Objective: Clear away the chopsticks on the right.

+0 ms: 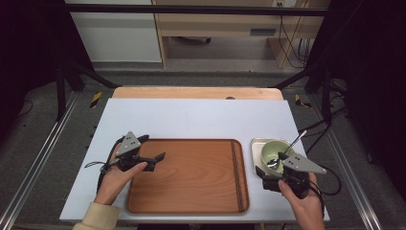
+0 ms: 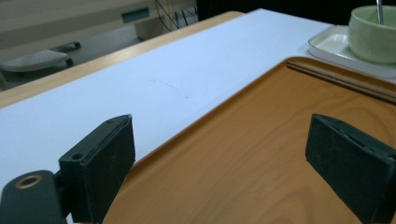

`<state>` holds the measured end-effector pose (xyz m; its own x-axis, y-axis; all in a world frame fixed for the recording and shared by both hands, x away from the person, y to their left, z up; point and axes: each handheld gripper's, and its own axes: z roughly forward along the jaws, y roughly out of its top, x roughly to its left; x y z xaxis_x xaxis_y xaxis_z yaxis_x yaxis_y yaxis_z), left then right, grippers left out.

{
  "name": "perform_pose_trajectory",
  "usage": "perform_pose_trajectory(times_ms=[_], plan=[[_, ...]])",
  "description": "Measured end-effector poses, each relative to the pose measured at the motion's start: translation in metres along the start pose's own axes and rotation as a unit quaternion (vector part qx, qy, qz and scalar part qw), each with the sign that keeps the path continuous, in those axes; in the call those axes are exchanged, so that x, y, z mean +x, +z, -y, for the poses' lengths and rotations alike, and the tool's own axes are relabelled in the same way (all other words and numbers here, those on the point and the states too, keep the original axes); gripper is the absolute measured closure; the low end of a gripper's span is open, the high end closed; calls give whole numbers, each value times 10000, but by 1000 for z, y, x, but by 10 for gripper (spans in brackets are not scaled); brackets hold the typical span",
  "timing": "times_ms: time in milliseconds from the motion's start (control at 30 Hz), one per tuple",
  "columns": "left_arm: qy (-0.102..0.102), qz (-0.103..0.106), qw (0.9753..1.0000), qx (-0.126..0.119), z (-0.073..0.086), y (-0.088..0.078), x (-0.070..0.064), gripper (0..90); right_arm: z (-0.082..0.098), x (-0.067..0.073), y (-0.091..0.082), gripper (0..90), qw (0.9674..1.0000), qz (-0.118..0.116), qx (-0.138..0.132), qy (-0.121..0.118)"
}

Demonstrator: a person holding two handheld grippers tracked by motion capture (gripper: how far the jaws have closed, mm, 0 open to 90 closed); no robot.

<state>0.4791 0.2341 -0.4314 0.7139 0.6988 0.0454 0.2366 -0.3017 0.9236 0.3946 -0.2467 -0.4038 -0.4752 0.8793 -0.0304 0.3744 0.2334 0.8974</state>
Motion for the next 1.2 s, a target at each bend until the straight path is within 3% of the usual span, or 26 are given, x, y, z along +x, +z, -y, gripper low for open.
perform_pose_trajectory(times_ms=[300, 533, 900, 1200], plan=[[-152, -485, 9981, -342, 17, -27, 23, 70, -15, -28, 0, 113, 9998, 97, 92, 129], [-309, -681, 9957, -540, 29, -42, 35, 54, -25, -46, -3, 84, 9992, 230, 143, 282], [-332, -852, 9932, -725, 39, -56, 43, 49, -19, -70, -7, 102, 9976, 390, 312, 485], [-401, -846, 9934, -657, 43, -60, 47, 49, -15, -88, -9, 143, 9961, 469, 339, 666]])
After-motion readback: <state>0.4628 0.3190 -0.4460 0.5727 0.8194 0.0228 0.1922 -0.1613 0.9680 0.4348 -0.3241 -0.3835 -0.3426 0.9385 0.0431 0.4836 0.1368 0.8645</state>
